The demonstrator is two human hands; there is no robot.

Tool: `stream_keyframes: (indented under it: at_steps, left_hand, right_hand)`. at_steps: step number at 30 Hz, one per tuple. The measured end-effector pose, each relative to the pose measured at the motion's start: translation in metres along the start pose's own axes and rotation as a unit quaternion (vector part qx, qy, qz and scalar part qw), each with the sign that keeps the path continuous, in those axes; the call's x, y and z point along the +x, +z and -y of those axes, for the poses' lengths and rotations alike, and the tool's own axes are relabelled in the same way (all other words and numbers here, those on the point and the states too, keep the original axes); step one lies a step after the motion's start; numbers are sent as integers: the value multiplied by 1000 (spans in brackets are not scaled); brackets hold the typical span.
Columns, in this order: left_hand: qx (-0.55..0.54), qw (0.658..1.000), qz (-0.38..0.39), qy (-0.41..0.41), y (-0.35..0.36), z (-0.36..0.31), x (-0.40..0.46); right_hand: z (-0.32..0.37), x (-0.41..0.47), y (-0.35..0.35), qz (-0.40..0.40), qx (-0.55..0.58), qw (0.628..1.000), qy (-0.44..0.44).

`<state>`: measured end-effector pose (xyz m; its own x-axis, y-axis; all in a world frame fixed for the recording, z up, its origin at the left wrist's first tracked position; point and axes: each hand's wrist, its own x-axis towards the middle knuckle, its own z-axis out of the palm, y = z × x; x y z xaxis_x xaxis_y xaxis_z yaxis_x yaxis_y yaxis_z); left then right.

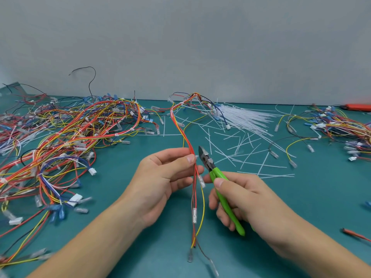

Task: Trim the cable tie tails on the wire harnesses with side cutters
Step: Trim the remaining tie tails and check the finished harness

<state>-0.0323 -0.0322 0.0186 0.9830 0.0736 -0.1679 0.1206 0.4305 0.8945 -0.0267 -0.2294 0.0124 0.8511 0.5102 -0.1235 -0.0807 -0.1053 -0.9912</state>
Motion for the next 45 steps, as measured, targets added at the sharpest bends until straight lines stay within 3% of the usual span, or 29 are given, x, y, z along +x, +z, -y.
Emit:
stream_keyframes:
  at_steps: [5,9,14,23,25,34,37,42,43,45]
  left_hand:
    - [54,998,27,-2,3,-3,-4]
    - [109,993,51,-5,6,-4,-8]
    - [215,960,167,-64,5,3,-12]
    - [300,913,246,-127,-1,4,-12]
    - [310,915,228,-123,0,2,-11]
    - [373,927,-25,-23,-10,-2,13]
    - [457,886,-77,31,-4,0,22]
    - [602,790,-87,81,0,9,35]
    - [590,800,-73,79,-2,9,36]
    - [483,872,-52,59,-6,7,36]
  right_hand:
    - [1,4,-2,-94,72,992,-34]
    - [0,4,-8,-146,48,987,-39]
    - [2,4,-9,-122,91,988,-14]
    - [-4,6,-10,-175,100,979,-19]
    - [-3,5,-9,-179,99,979,-22]
    - [6,3,-7,-99,82,991,22]
    - [7,3,-5,-93,84,992,31]
    - [9,6,-7,-84,134,986,51]
    - [10,6,-9,-75,142,986,55]
    - [10,5,-12,-65,143,986,61]
